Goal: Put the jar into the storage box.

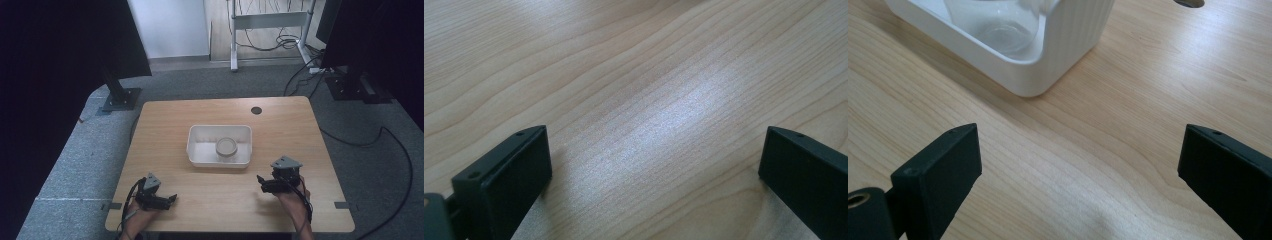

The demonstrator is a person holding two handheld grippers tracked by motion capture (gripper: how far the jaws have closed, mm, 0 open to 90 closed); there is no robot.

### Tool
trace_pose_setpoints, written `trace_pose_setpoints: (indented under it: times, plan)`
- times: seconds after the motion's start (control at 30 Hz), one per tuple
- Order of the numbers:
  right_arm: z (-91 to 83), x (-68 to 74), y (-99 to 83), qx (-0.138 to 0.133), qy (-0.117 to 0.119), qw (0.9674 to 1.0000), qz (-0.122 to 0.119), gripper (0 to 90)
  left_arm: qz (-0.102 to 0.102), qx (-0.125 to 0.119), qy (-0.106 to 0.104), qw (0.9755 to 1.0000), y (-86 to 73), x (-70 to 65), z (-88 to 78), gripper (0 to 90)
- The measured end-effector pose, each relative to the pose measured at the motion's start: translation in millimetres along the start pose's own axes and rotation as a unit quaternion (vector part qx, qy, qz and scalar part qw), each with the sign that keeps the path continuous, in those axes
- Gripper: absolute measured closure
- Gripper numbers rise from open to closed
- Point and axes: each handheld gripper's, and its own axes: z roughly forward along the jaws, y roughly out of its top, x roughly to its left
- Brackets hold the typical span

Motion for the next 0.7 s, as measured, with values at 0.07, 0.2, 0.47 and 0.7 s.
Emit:
trace_pose_setpoints:
  times: [0.07,0.2,0.47,0.7]
  plan:
    - [-1.1,-0.7,-2.5,0.001,-0.001,1.0,0.002,3.5,0.0,0.0,0.0,1.0,0.0,0.0,0.0,0.2]
    - [-4.1,-2.7,-9.0,0.002,-0.004,1.0,0.008,3.5,0.0,0.0,0.0,1.0,0.0,0.0,0.0,0.2]
    - [-14.2,-8.9,-23.8,0.003,-0.017,0.9997,0.018,3.6,-0.001,0.0,0.001,1.0,0.0,-0.4,0.0,0.2]
    - [-21.1,-13.0,-37.2,0.008,-0.028,0.9993,0.025,3.7,-0.002,0.001,0.002,1.0,0.1,-0.7,0.0,0.2]
